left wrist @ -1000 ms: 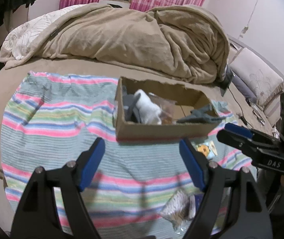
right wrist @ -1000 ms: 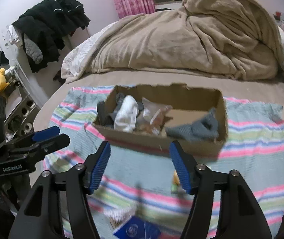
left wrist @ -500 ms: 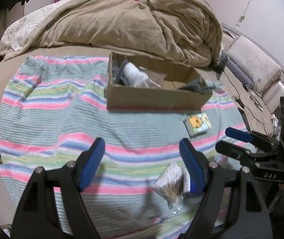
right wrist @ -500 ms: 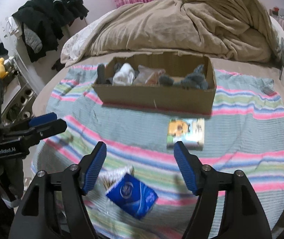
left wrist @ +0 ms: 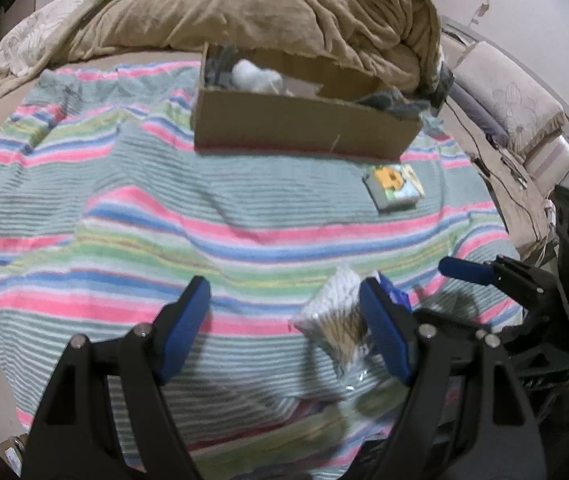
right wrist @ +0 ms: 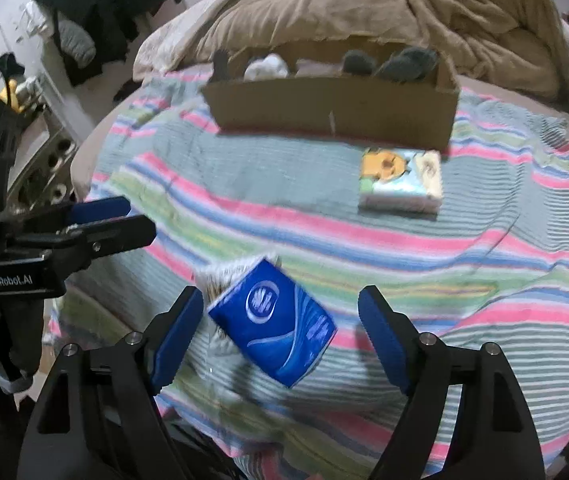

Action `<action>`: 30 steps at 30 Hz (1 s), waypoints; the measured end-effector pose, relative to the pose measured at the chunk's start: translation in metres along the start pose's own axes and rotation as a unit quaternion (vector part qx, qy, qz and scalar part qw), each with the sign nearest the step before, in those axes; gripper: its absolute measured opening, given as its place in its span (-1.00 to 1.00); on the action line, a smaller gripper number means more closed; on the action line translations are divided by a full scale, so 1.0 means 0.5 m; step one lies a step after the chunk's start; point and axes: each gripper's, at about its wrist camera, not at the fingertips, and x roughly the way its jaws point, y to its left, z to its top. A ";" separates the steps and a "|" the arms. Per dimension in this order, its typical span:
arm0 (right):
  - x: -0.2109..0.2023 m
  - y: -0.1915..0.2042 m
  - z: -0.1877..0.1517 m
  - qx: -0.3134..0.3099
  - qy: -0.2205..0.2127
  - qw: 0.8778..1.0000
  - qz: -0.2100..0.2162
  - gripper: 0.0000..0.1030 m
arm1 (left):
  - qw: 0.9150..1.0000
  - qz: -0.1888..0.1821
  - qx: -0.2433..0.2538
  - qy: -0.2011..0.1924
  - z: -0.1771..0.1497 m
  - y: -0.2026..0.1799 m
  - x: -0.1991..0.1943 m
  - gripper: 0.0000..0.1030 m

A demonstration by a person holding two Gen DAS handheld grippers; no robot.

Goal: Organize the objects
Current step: 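Grasp the blue Vinda tissue pack with the right tool while the left tool grasps the cotton swab bag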

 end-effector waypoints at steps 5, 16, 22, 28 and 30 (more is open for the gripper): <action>0.031 0.005 -0.013 -0.015 0.017 1.000 -0.004 0.60 | 1.000 0.002 0.001 0.014 -0.012 0.000 0.015 0.52; 0.068 -0.033 0.004 -0.013 0.011 1.000 -0.003 0.60 | 0.999 0.003 0.004 0.040 -0.026 -0.005 0.050 0.52; 0.087 -0.055 0.011 -0.002 0.015 1.000 0.017 0.60 | 0.998 0.003 0.016 0.057 -0.029 -0.021 0.069 0.52; 0.081 -0.063 0.013 0.003 0.007 0.999 0.046 0.00 | 0.997 -0.001 0.029 0.077 -0.035 -0.048 0.095 0.52; 0.074 -0.067 0.015 0.006 0.002 0.999 0.048 -0.05 | 0.996 -0.003 0.034 0.082 -0.035 -0.058 0.102 0.52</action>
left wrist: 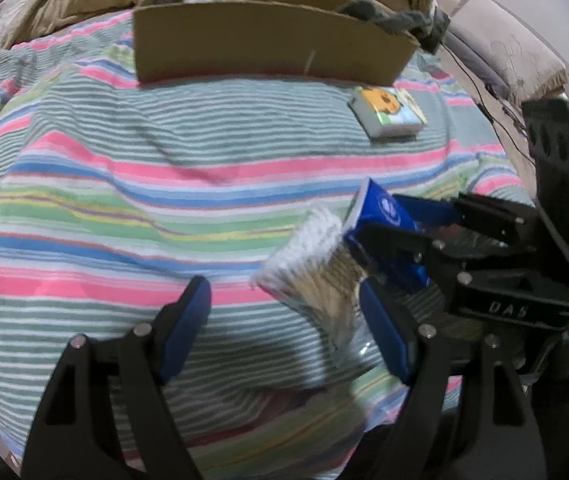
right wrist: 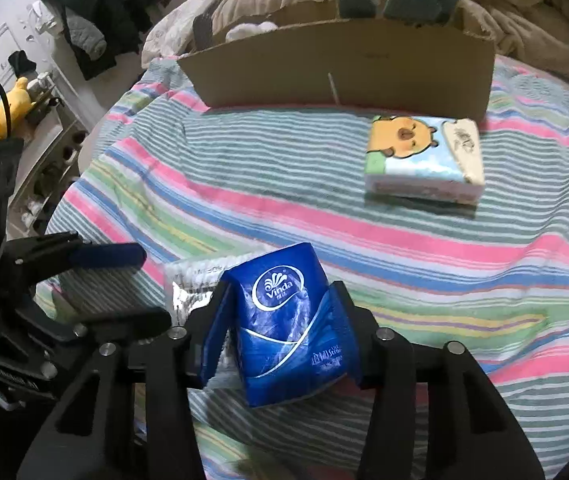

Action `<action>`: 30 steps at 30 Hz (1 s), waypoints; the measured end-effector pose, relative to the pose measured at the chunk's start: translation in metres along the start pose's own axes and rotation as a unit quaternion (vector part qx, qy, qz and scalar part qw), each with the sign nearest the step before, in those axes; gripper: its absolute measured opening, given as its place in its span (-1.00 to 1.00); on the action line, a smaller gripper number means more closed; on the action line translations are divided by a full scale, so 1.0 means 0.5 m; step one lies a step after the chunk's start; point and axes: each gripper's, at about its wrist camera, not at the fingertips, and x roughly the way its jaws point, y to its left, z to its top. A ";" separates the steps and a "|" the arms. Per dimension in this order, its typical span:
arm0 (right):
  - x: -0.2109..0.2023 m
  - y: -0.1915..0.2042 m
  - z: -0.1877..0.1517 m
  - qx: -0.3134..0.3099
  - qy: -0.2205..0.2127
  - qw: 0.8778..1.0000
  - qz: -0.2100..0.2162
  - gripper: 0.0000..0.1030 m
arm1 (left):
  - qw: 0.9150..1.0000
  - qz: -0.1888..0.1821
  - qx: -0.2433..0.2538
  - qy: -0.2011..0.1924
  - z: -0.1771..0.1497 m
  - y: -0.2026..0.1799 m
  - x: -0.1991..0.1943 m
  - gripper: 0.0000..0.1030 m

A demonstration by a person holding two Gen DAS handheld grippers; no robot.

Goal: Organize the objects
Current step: 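Grasp the blue Vinda tissue pack with the right tool while the left tool grasps the cotton swab bag, then lift the tissue pack and cotton swab bag toward the box with both tools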

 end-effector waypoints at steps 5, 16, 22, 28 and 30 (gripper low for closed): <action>-0.026 -0.021 0.007 0.016 -0.024 0.999 -0.015 -0.07 | 1.000 -0.009 0.013 0.014 0.010 -0.025 0.025 0.52; -0.086 -0.080 0.012 0.051 -0.064 0.996 -0.027 -0.07 | 0.999 -0.011 0.041 0.032 0.043 -0.081 0.097 0.52; -0.091 -0.086 0.011 0.057 -0.069 0.996 -0.022 -0.07 | 0.997 0.002 0.067 0.023 0.050 -0.120 0.115 0.50; -0.113 -0.091 0.010 0.061 -0.082 0.994 -0.025 -0.07 | 0.998 -0.023 0.064 0.006 0.054 -0.121 0.106 0.05; -0.123 -0.094 0.011 0.063 -0.087 0.994 -0.027 -0.07 | 0.998 -0.026 0.063 0.000 0.057 -0.126 0.103 0.03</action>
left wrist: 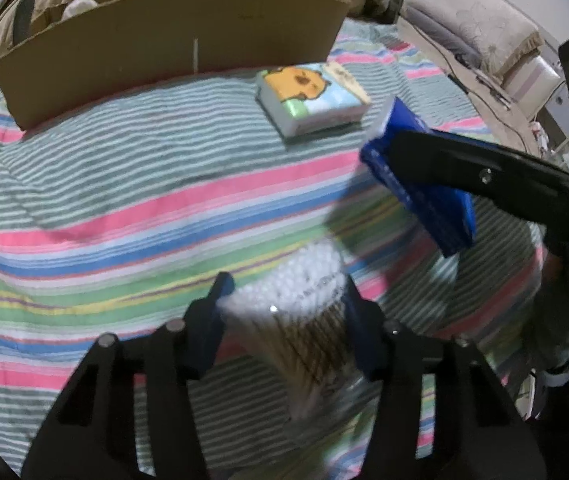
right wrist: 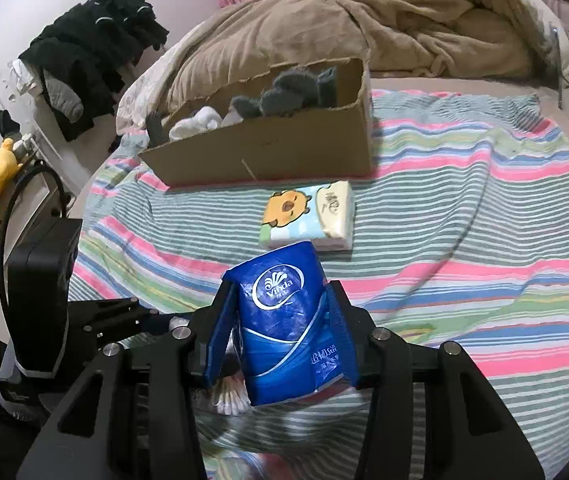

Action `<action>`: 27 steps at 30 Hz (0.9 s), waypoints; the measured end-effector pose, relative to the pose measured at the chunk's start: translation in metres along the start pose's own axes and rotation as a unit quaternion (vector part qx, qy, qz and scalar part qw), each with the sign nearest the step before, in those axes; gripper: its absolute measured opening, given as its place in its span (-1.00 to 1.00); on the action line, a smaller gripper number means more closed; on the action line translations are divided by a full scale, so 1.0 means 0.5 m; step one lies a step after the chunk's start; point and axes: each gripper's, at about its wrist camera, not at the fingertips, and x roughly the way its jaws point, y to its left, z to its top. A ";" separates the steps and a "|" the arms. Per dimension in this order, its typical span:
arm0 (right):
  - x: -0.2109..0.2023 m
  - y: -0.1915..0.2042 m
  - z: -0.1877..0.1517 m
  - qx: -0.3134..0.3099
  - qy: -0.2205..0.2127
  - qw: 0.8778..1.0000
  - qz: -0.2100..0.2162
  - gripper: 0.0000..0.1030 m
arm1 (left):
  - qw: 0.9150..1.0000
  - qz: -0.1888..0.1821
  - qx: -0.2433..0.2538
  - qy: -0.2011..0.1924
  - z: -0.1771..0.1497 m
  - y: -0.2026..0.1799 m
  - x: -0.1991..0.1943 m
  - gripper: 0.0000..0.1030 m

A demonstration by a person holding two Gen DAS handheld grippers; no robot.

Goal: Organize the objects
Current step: 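Lift the tissue pack and cotton swab bag toward the box with both tools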

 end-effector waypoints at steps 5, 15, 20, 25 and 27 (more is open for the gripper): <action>-0.021 0.005 0.014 -0.003 -0.013 1.000 -0.001 -0.07 | 1.000 -0.003 -0.004 -0.017 0.001 0.005 -0.030 0.01; -0.043 0.033 0.065 -0.019 -0.036 0.999 0.002 -0.07 | 0.997 0.004 -0.028 -0.065 0.037 0.042 -0.120 0.01; -0.050 0.042 0.095 -0.026 -0.044 0.999 0.005 -0.07 | 0.996 0.003 -0.036 -0.085 0.061 0.064 -0.154 0.01; -0.058 0.045 0.132 -0.030 -0.056 0.998 0.008 -0.07 | 0.993 -0.001 -0.041 -0.111 0.094 0.081 -0.193 0.01; -0.062 0.049 0.150 -0.034 -0.062 0.997 0.009 -0.07 | 0.992 0.002 -0.040 -0.121 0.107 0.085 -0.206 0.01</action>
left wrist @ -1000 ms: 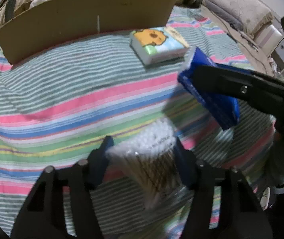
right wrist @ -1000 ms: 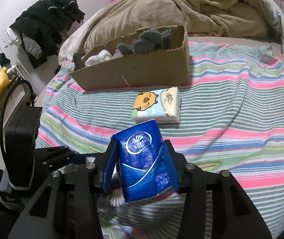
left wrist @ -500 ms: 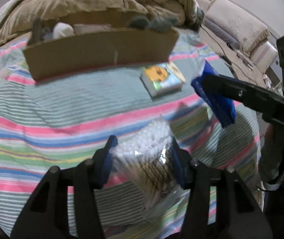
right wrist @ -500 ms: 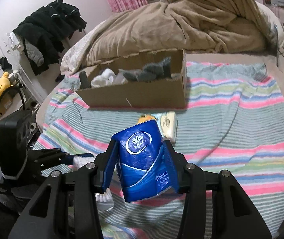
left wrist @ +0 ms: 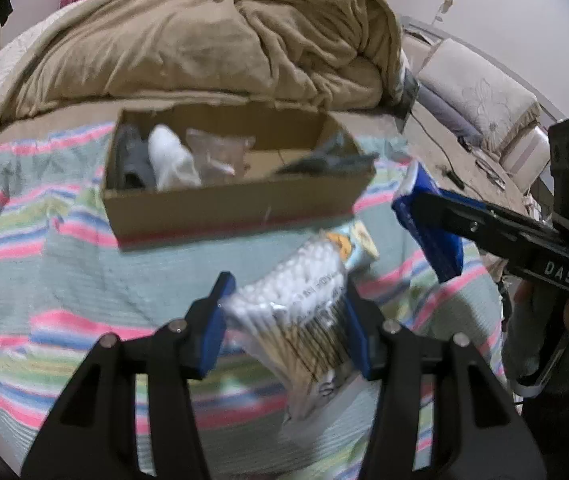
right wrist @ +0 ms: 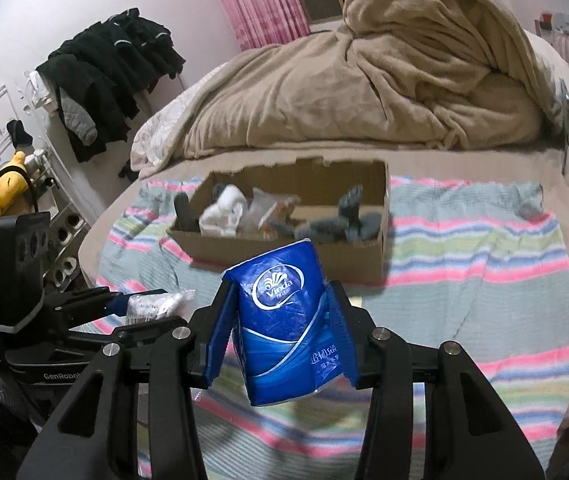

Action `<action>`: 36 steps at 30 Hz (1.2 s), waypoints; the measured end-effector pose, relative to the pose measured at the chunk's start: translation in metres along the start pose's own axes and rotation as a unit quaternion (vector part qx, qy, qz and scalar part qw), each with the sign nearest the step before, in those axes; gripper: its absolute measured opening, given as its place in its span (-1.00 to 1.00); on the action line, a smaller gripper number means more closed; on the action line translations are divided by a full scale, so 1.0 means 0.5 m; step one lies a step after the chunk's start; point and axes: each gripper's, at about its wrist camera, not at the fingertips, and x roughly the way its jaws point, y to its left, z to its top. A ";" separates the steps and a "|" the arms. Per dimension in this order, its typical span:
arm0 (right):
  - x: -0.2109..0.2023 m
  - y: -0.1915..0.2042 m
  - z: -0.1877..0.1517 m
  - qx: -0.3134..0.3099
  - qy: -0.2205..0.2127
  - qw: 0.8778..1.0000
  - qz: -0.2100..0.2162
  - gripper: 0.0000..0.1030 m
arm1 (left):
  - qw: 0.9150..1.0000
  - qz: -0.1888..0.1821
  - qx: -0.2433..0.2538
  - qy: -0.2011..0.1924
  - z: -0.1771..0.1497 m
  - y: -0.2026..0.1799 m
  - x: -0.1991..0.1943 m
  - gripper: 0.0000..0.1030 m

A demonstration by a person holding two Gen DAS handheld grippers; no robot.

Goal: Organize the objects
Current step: 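Lift the tissue pack and cotton swab bag toward the box with both tools, then lower the cotton swab bag into the box with the left tool while the right tool lowers the tissue pack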

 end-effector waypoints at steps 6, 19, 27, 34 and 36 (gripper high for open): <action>0.007 0.000 0.045 -0.007 -0.012 1.000 0.004 -0.06 | 1.000 0.003 0.005 -0.015 0.048 0.001 0.000 0.01; 0.050 -0.039 0.105 -0.002 -0.021 1.000 0.007 -0.06 | 0.999 0.001 0.018 -0.032 0.129 0.002 0.041 0.01; 0.082 -0.064 0.137 0.006 -0.028 1.000 -0.003 -0.06 | 0.999 0.004 0.021 -0.037 0.178 0.012 0.085 0.02; 0.111 -0.088 0.168 0.014 -0.037 0.999 -0.005 -0.06 | 0.999 0.009 0.014 -0.037 0.213 0.017 0.130 0.02; 0.120 -0.097 0.173 0.019 -0.037 0.999 -0.005 -0.06 | 0.999 0.012 0.013 -0.037 0.221 0.017 0.145 0.02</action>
